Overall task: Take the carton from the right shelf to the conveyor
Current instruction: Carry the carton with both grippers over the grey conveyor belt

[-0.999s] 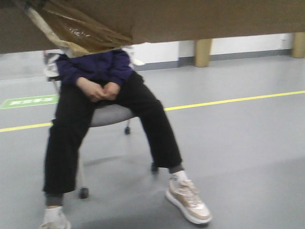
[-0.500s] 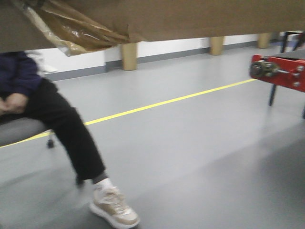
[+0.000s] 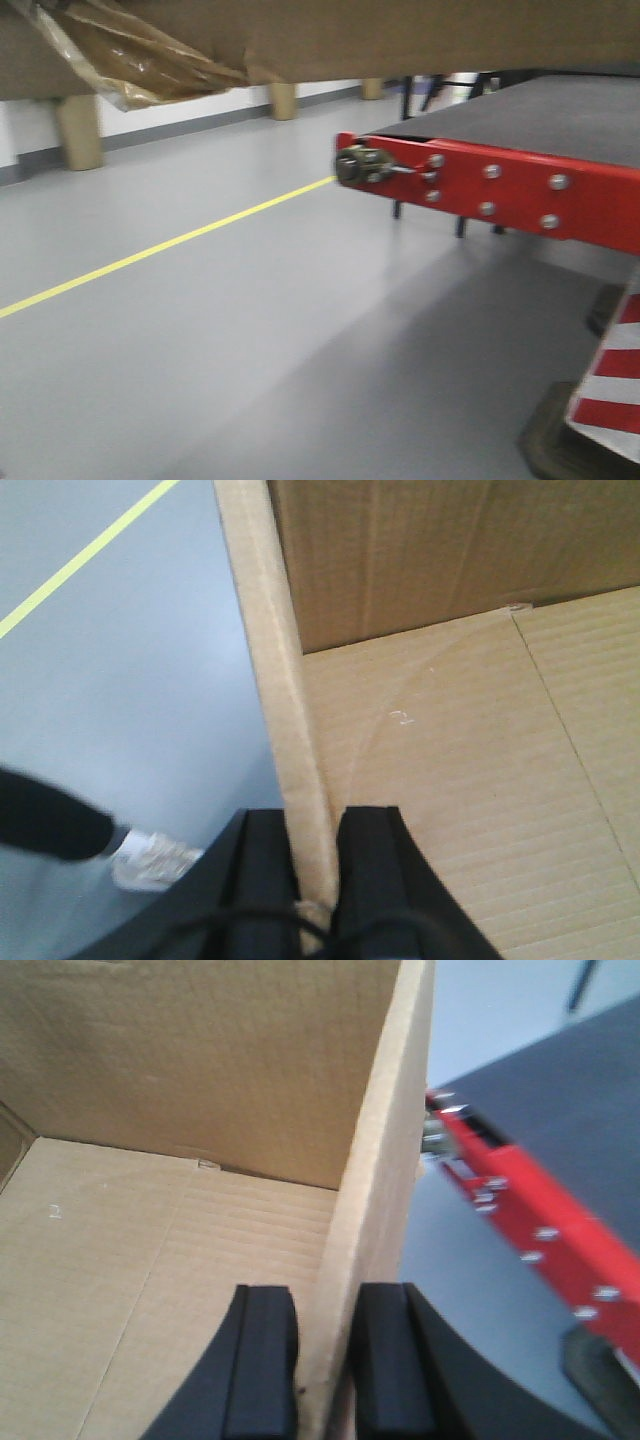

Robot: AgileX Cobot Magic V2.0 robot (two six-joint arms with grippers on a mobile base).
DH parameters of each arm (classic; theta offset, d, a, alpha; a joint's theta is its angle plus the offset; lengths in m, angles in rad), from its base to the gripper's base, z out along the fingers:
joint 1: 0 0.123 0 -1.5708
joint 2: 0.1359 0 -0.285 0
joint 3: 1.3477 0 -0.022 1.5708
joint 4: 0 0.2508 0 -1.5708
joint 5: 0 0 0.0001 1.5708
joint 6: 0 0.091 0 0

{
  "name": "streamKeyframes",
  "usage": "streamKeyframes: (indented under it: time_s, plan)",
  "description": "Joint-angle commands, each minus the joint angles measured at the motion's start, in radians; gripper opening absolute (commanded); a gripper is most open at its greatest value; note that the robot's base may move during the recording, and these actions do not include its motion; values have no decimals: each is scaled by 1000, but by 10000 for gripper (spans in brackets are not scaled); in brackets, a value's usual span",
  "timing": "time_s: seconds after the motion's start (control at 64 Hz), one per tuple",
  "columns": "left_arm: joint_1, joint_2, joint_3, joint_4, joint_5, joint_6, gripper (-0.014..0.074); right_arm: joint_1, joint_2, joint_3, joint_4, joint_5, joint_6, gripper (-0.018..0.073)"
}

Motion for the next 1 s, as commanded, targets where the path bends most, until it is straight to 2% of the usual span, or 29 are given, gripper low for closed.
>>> streamKeyframes:
  time_s: [0.0, 0.406, 0.984]
  plan:
    - [-11, -3, -6, 3, -37, 8, -18, 5, -10, -4, 31, -66, -1, -69]
    - [-11, -3, -6, 66, -37, 8, -18, 5, -10, -4, 37, -66, -1, -69]
    - [-11, -3, -6, 70, -37, 8, -18, 5, -10, -4, 40, -66, -1, -69]
